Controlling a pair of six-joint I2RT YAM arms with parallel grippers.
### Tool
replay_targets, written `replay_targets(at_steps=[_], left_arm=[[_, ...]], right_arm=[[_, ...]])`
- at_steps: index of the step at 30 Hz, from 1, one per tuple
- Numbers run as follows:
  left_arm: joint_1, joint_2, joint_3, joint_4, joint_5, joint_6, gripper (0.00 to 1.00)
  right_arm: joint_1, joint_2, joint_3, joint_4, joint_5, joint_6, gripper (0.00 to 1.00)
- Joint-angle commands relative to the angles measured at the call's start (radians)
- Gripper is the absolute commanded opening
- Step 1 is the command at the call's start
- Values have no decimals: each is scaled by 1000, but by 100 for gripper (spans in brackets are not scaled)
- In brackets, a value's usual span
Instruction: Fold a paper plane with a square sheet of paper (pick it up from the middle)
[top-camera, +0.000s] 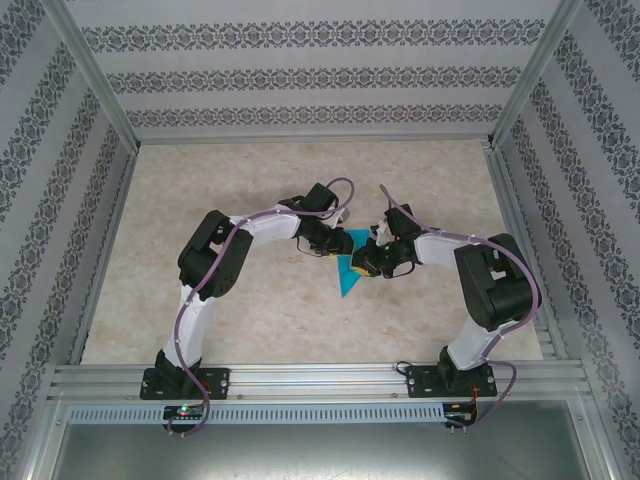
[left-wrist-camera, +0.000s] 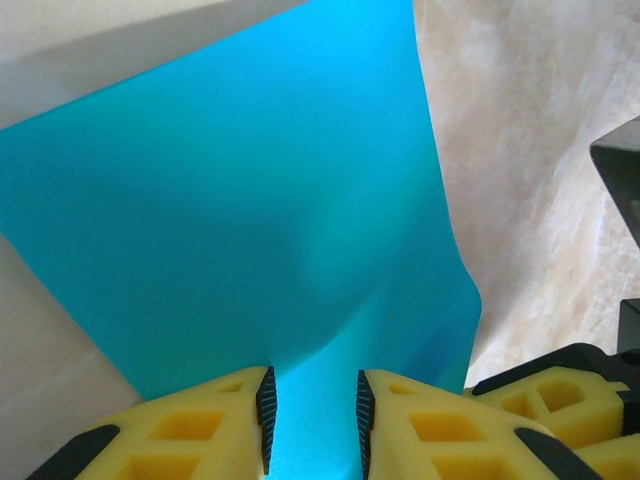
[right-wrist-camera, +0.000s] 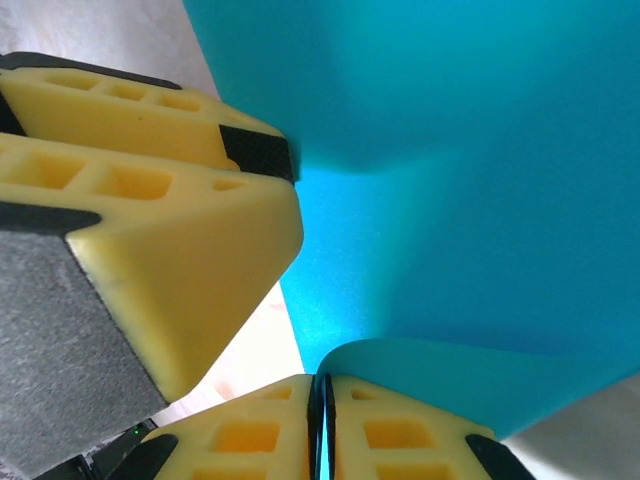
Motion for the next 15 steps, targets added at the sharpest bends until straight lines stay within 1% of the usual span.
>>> replay_targets(at_steps=[1, 15], left_arm=[[10, 17, -20, 5, 14, 0, 32], [11, 17, -29, 18, 26, -10, 32]], right_arm=[[10, 19, 21, 18, 20, 13, 13], [20, 46, 34, 28, 39, 23, 13]])
